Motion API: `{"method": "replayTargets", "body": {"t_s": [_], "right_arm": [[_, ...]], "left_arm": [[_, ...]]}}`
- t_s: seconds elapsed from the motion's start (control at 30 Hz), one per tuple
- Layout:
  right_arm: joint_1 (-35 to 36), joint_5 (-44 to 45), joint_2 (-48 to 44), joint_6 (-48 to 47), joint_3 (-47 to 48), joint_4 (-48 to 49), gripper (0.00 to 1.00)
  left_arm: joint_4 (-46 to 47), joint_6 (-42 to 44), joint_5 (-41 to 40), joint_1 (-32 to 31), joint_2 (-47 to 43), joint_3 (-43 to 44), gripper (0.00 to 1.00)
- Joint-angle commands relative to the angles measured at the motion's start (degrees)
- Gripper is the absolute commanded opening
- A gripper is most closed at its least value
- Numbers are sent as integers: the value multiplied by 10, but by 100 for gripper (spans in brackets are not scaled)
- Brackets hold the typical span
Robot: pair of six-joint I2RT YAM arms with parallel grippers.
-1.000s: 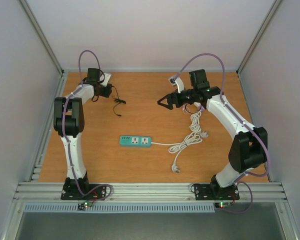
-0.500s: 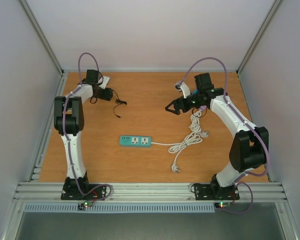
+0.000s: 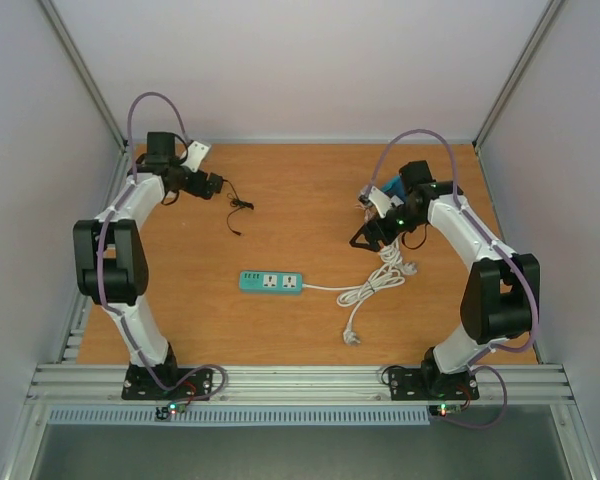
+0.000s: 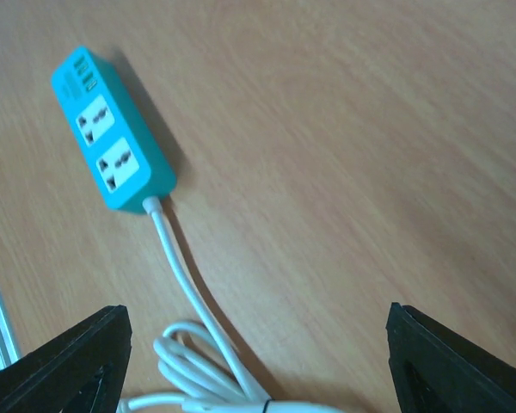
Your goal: Pull the plug off the socket
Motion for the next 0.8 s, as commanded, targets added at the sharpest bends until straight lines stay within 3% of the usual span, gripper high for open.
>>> {"method": "replayTargets", "body": {"t_s": [0.0,0.4,0.77], "right_arm": [[9,23,-6,-75,-13,-45,82],[54,101,37,-81,-99,-11,81],[58,132,50,-74,-165,-1,80]], "left_arm": [[-8,37,63,-1,-40,-32,92],[-57,62,144,-15,-97,-81,88],[-85,134,183,-80,-155,-168,86]]}}
